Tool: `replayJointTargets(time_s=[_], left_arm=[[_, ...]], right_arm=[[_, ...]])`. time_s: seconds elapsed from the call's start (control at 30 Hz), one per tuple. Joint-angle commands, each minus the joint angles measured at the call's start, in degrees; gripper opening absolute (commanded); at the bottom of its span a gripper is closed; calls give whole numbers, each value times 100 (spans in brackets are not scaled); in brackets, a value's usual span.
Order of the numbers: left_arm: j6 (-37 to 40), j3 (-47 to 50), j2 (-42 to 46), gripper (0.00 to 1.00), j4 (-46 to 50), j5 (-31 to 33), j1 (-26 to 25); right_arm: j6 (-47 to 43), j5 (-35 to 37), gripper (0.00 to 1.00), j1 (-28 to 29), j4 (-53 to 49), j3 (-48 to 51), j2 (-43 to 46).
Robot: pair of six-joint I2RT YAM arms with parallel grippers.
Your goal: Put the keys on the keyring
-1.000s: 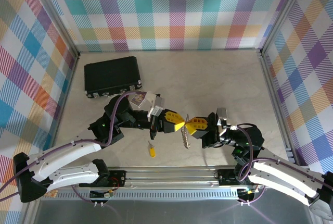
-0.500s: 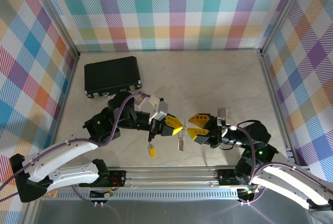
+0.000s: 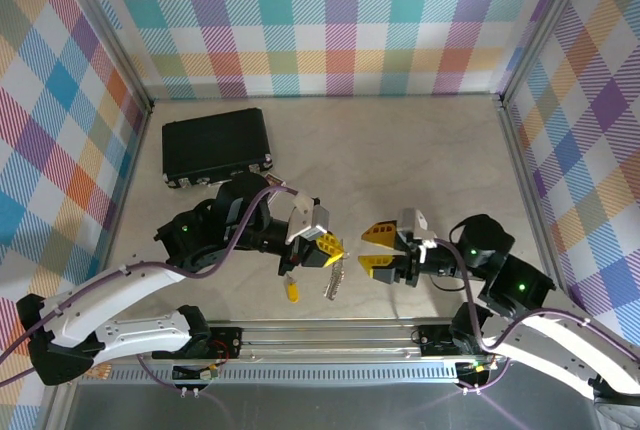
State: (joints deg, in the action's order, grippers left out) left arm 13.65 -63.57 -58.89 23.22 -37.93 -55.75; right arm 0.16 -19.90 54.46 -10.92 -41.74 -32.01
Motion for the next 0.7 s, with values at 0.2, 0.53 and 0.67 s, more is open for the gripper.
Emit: replayJointTargets(time_s=[0.2,0.53,0.67], left_arm=[[248,-278,-69,0,158,226,-96],[285,-252,-84,0,102,530,-121],[290,-203,-35,0,56,780,-131]], right_arm=[[19,-264,28,30,153,-97,-319],[124,-349,41,30,360,16,-344],[124,-280,46,30,336,19,-288]])
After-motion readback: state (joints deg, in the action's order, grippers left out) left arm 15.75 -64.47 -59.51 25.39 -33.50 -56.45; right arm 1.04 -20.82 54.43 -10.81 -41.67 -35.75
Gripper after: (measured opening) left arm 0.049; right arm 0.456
